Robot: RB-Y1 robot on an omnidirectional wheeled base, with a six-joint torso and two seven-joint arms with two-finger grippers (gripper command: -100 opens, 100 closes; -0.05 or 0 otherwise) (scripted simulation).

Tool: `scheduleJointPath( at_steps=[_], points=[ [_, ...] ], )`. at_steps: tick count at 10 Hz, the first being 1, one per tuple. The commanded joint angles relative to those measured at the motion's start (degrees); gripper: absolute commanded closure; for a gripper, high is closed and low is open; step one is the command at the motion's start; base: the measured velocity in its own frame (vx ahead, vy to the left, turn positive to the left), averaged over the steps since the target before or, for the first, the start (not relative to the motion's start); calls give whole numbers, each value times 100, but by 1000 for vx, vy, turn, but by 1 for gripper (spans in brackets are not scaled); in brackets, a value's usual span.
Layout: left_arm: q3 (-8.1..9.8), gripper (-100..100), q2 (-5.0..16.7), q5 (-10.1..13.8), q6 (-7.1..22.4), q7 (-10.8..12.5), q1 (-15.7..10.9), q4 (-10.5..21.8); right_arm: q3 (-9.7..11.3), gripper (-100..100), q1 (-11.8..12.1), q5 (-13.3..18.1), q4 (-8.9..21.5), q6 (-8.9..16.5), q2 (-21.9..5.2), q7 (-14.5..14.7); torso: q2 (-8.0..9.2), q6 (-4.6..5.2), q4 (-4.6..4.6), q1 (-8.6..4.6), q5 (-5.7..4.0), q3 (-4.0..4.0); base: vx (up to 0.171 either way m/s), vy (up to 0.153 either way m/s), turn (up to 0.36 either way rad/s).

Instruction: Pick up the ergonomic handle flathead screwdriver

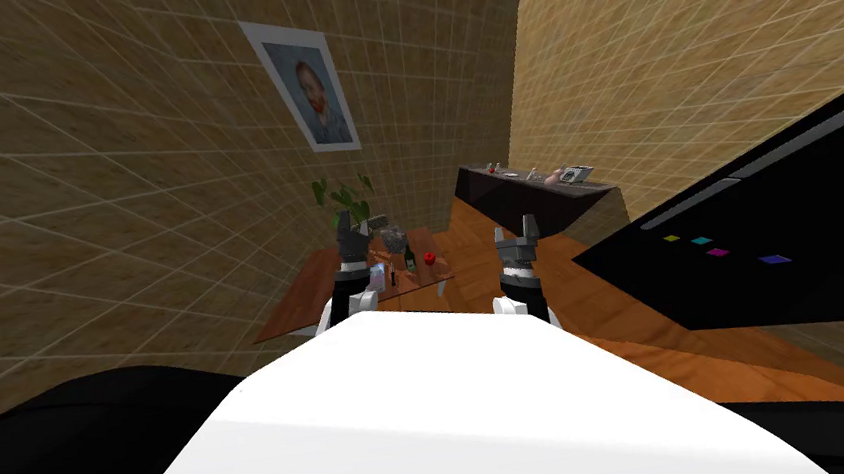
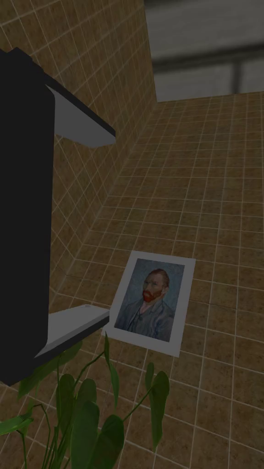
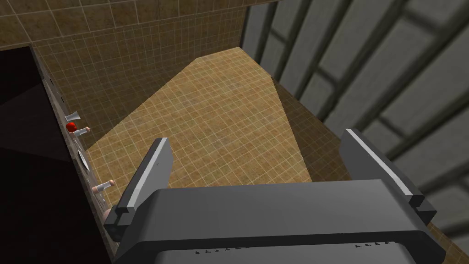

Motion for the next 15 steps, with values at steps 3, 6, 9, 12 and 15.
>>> scheduleJointPath(
  at_steps=[3,6,9,12,15],
  points=[
    [-42,-100,431,223,58,-69,-131,495,-1,0,-1,0,0,0,-1,0,15,1,3,45,9,8,-43,102,-134],
    [-101,-100,779,478,175,-130,-302,995,-1,0,-1,0,0,0,-1,0,22,2,5,35,9,12,-57,89,-158],
    [-160,-100,1024,700,304,-171,-453,1467,-1,0,0,0,0,0,-1,0,7,1,1,29,7,4,-36,74,-156],
    [-239,-100,1274,962,479,-211,-627,2003,-1,0,-1,0,0,0,-1,0,12,1,3,30,7,7,-47,73,-183],
    [-285,-100,1401,1107,584,-229,-722,2489,0,0,-1,0,0,0,-1,0,8,1,2,25,6,5,-35,52,-138]
  ],
)
